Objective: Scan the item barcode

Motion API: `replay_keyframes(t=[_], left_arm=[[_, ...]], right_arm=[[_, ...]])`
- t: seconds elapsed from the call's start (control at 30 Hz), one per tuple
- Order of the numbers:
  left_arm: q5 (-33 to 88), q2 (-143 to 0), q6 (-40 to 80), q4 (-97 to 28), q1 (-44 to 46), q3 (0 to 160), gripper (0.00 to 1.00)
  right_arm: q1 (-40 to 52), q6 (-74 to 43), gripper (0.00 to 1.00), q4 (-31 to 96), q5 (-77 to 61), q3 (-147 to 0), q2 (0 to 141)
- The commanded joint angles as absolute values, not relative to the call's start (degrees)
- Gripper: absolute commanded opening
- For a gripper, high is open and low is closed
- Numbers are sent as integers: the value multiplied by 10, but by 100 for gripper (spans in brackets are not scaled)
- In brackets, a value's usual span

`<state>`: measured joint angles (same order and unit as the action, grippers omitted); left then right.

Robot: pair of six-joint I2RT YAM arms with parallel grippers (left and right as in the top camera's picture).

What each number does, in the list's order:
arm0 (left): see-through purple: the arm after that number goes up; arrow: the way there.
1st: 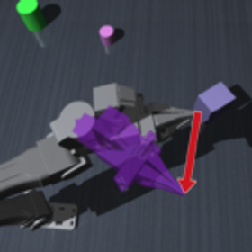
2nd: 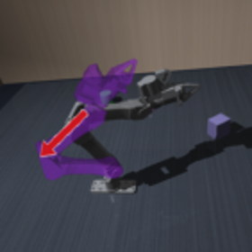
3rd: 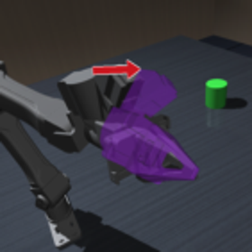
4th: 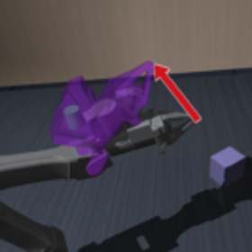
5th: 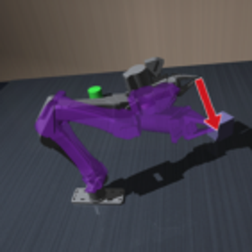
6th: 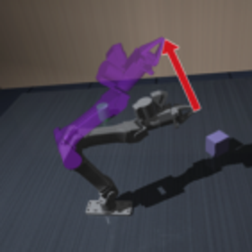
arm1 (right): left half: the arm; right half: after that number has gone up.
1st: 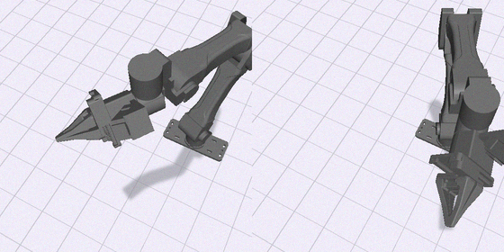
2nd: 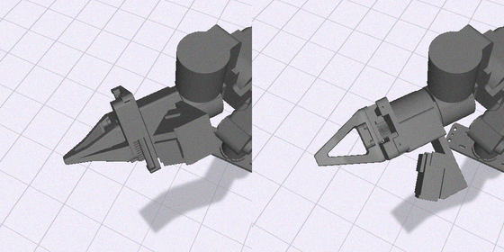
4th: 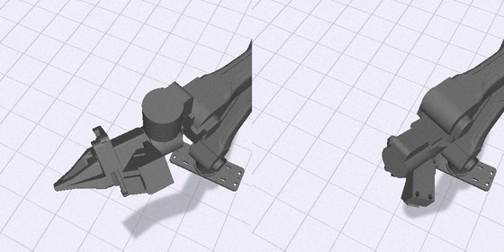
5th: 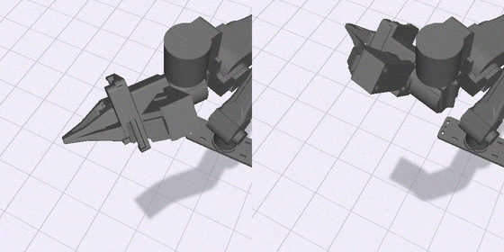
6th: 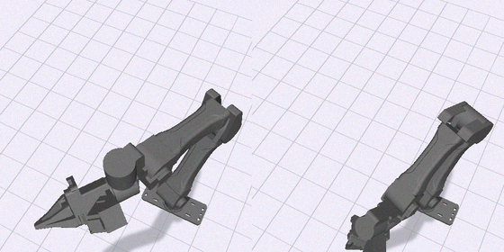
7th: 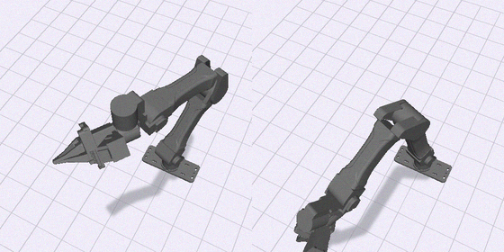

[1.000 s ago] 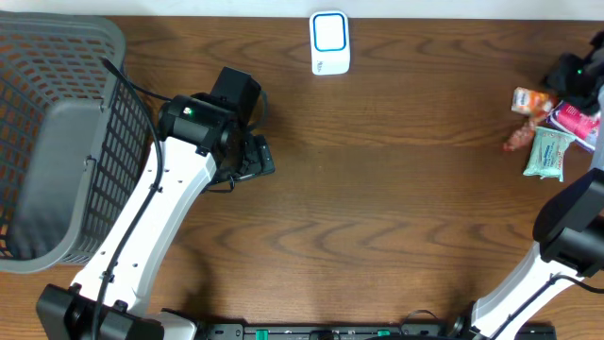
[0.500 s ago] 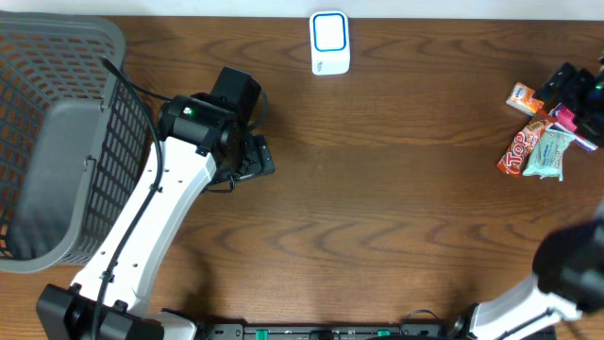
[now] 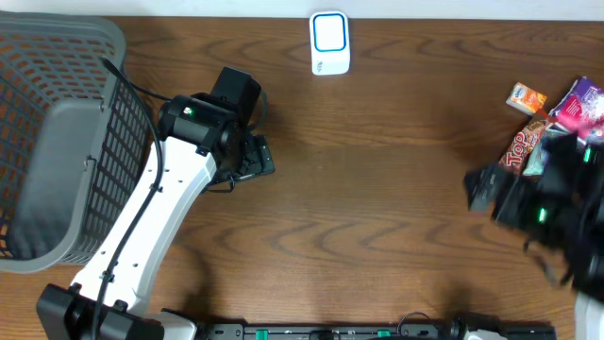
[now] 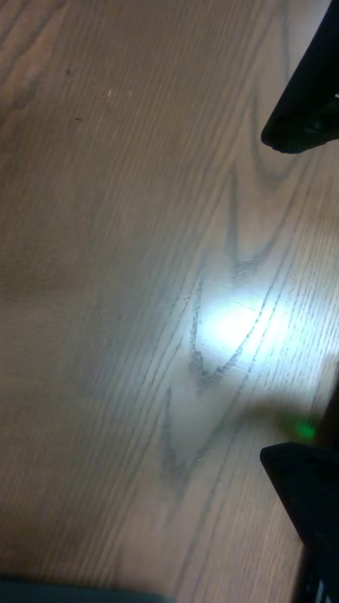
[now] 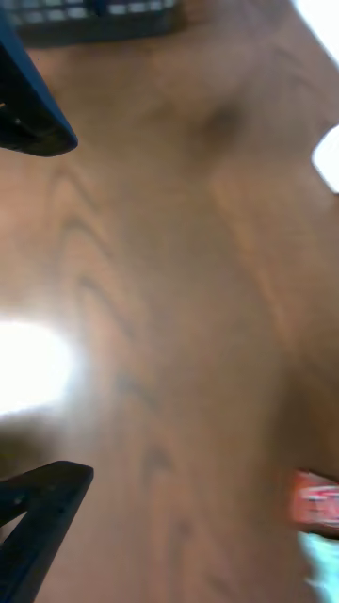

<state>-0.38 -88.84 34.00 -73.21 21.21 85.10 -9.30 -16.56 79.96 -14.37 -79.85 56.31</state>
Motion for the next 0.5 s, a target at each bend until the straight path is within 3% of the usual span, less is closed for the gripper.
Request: replay_keyframes(t=[0.0, 0.27, 0.47], left_arm=[[-7, -891, 331, -735, 212, 851, 98], [-7, -891, 330, -735, 212, 851, 98], [-7, -891, 331, -735, 212, 851, 98]], right_arm=[[-83, -203, 99, 832, -151, -762, 488], [-83, -197, 99, 932, -148, -760, 389], [-83, -171, 99, 938, -120, -760, 365]])
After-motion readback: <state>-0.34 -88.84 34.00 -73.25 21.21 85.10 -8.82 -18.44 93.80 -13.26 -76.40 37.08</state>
